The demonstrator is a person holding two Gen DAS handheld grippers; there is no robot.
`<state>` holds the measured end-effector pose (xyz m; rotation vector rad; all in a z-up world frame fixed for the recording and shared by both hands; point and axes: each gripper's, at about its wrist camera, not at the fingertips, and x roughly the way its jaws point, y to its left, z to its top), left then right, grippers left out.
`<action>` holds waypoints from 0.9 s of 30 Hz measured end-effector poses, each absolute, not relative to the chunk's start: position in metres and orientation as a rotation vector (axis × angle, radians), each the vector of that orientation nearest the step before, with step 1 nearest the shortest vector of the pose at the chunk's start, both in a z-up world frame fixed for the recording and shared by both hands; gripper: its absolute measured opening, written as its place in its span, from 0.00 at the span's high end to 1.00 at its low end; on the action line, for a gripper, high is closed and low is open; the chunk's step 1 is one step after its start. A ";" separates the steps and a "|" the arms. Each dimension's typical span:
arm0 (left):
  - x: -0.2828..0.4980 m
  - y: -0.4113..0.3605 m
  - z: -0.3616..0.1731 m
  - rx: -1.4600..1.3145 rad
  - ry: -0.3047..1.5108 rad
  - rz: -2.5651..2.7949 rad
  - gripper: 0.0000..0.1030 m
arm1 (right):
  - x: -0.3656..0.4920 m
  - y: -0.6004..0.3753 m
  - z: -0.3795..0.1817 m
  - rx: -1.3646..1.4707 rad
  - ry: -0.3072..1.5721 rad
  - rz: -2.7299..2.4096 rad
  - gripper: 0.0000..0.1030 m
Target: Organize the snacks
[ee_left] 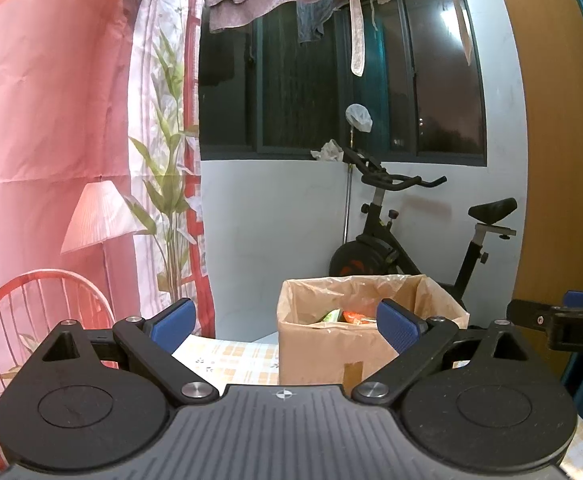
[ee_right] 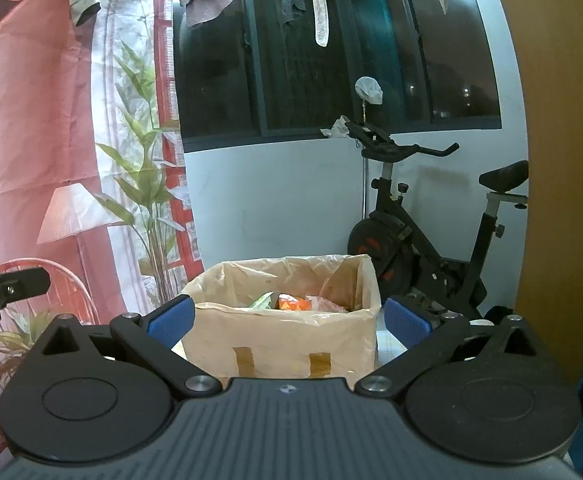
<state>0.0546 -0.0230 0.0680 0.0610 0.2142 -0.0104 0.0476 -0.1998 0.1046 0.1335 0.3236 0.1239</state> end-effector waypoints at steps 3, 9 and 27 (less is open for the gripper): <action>0.055 -0.022 0.068 0.056 0.218 -0.010 0.05 | 0.047 -0.200 0.104 0.132 0.326 0.125 0.00; 0.056 -0.023 0.069 0.058 0.220 -0.015 0.05 | 0.047 -0.201 0.103 0.135 0.330 0.125 0.00; 0.060 -0.022 0.068 0.041 0.241 -0.020 0.05 | 0.047 -0.202 0.103 0.140 0.336 0.121 0.00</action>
